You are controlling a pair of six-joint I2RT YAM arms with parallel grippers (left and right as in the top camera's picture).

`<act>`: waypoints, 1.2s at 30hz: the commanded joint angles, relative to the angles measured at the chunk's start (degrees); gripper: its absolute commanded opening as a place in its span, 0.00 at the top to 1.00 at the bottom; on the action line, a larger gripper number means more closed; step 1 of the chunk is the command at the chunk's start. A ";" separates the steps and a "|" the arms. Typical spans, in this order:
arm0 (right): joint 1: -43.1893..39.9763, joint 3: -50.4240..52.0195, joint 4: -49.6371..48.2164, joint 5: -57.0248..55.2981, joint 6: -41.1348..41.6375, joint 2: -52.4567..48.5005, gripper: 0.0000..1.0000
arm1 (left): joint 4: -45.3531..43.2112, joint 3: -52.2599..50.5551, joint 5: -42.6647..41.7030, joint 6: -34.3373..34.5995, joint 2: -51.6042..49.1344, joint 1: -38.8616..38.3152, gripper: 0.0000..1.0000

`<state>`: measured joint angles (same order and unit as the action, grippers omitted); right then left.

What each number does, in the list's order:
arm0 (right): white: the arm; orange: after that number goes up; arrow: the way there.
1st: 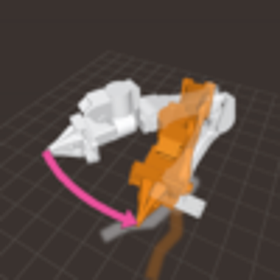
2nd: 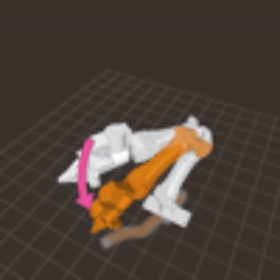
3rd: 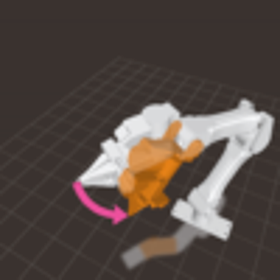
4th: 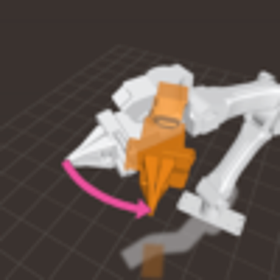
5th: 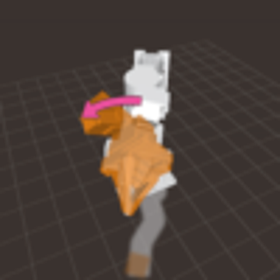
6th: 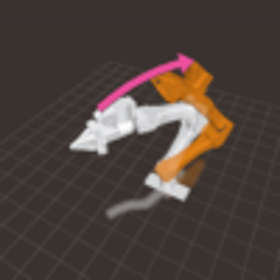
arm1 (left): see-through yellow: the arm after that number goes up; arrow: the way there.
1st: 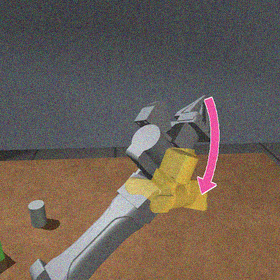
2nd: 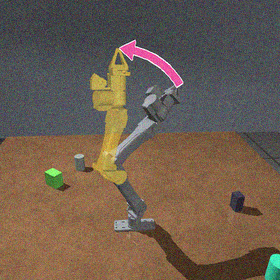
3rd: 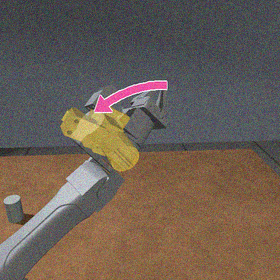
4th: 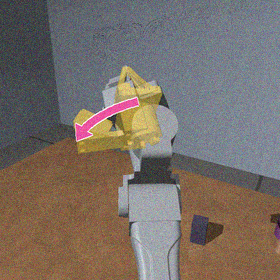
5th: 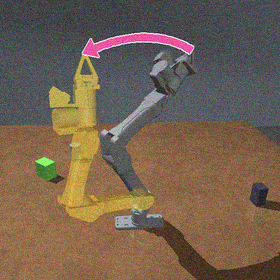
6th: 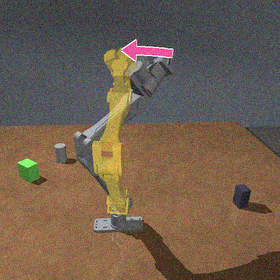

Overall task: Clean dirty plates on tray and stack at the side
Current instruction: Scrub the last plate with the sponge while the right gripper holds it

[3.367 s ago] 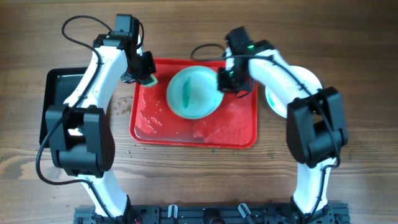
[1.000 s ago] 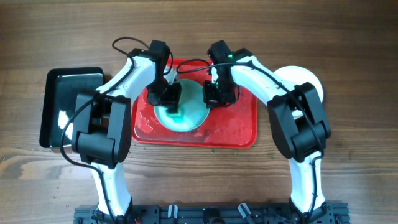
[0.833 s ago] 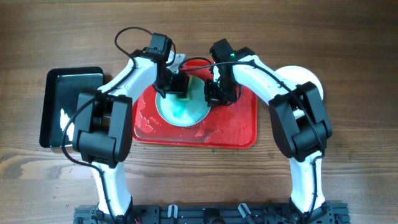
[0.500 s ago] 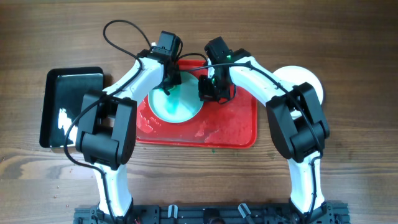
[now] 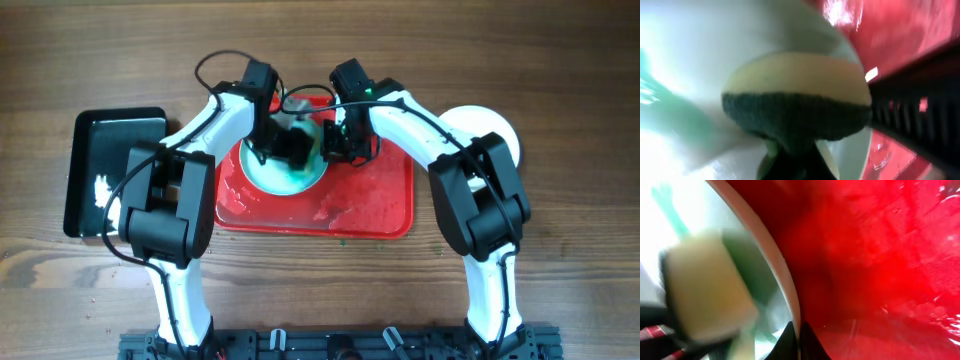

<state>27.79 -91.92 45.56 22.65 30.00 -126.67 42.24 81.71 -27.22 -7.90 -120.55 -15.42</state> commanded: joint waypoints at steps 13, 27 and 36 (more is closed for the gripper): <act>-0.02 0.70 0.20 -0.83 -0.04 -1.40 0.96 | 14.97 0.09 8.66 -1.07 -1.09 -0.15 0.96; 0.00 0.70 0.13 -0.79 -0.24 -1.40 0.96 | -8.90 0.09 17.79 4.42 -1.11 -0.15 0.96; -0.02 0.70 0.09 -0.79 -0.46 -1.40 0.96 | 12.81 0.76 41.07 27.63 1.05 -0.48 0.96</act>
<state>28.34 -91.92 44.49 23.35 30.09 -126.67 47.16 83.33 14.79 16.29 -119.35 -17.19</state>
